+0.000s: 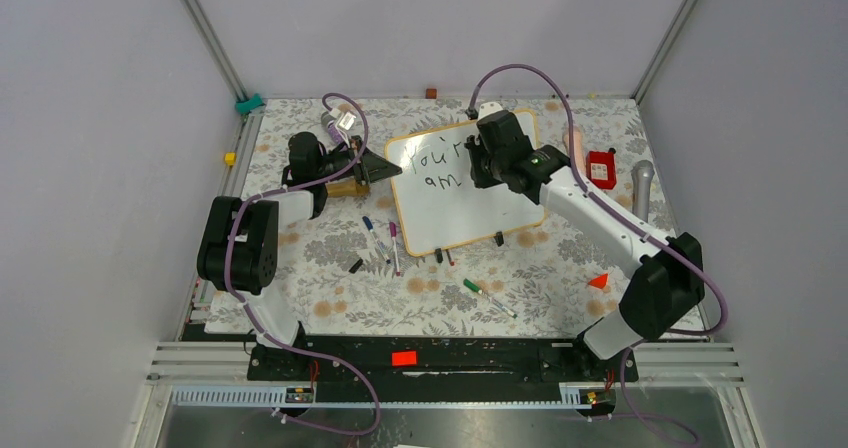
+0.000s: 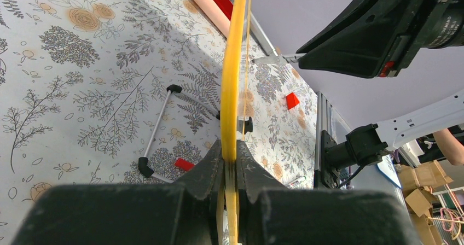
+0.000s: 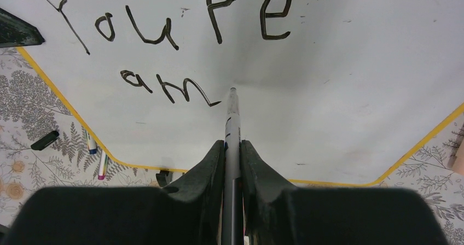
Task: Write a sentence on the whiteboard
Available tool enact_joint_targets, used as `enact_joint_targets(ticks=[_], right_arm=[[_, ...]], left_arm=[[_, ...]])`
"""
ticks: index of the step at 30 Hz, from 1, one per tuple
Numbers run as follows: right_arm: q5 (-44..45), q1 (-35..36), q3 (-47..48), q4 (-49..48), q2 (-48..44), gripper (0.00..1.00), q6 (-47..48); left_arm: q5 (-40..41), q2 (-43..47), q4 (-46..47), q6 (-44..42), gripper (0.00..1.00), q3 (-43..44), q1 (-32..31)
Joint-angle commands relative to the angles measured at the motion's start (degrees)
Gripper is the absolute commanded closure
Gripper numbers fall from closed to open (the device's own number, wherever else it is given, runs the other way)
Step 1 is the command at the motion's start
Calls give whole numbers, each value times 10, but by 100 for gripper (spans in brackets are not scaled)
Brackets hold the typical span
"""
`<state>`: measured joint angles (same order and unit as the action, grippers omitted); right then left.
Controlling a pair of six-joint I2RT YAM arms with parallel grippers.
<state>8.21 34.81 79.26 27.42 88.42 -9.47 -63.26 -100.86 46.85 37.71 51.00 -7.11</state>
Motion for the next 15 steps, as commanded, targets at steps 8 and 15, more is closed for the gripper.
enact_joint_targets(ticks=[8,15], right_arm=[[1,-3,33,-16,32,100,-9],[12,-3,41,-22,41,100,-10]], left_arm=[[-13,21,20,-33,97,19,-4],[-12,19,20,-32,97,21,-5]])
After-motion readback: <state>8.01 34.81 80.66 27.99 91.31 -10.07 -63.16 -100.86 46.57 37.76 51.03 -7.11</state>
